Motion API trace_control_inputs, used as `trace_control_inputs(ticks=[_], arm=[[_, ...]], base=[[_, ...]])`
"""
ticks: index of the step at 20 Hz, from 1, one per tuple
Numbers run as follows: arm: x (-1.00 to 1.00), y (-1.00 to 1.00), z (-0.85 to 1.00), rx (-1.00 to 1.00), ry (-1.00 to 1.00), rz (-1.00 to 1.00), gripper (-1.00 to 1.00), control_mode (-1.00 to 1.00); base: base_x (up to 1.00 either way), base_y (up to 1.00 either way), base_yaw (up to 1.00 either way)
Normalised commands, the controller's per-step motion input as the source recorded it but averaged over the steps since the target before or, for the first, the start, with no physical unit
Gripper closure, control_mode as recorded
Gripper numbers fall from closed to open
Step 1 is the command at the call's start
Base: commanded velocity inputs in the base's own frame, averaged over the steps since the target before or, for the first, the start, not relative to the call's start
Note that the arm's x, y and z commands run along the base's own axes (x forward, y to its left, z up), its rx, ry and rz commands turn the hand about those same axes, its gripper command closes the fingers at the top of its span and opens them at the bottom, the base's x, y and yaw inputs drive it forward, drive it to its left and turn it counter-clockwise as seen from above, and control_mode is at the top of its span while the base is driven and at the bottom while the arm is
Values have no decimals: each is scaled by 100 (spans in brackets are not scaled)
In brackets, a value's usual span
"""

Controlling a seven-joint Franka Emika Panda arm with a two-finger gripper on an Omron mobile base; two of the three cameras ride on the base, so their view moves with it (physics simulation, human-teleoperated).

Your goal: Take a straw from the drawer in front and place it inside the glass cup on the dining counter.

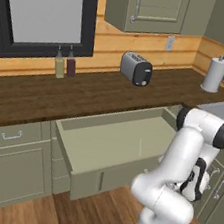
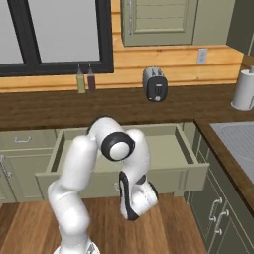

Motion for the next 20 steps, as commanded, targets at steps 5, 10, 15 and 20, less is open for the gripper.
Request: trace_control_inputs(ticks=[5,10,15,20], arm=[[27,-24,100,26,13,4,100,-100],[8,-2,100,12,1,2,-100,-100],[24,-47,100,18,-3,0,-100,-100],[27,-86,100,32,-9,5,-100,-100]], base=[[0,0,0],[0,0,0],[0,0,0],[0,0,0]])
